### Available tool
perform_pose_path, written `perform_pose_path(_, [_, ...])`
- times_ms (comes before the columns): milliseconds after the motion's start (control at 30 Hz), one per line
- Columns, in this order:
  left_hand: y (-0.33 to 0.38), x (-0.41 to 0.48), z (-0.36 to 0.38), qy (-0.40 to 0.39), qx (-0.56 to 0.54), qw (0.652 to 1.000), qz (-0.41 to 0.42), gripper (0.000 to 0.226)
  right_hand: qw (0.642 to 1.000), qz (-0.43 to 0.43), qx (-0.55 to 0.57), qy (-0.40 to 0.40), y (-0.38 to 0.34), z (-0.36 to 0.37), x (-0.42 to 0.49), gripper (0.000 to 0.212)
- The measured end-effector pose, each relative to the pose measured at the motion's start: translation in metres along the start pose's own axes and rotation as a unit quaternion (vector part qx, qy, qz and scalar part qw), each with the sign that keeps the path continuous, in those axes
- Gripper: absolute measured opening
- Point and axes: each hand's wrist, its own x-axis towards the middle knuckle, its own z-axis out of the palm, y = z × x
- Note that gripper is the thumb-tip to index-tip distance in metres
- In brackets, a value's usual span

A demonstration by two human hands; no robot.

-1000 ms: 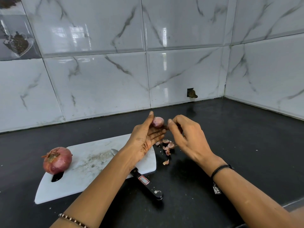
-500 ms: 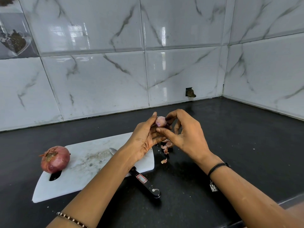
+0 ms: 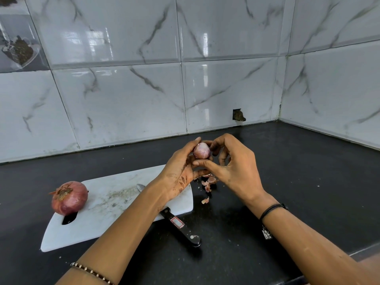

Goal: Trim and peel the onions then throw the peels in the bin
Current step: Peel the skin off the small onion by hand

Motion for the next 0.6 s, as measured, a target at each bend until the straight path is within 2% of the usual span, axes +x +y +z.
perform_pose_path(367, [-0.0016, 0.0013, 0.0017, 0.001, -0.017, 1.0, -0.003, 0.035, 1.0, -0.02, 0.018, -0.013, 0.0031, 0.0016, 0.0002, 0.041])
perform_pose_path(600, [-0.0018, 0.001, -0.0011, -0.016, 0.011, 1.0, -0.004, 0.033, 0.999, -0.032, 0.02, -0.021, -0.0009, 0.0031, -0.0004, 0.034])
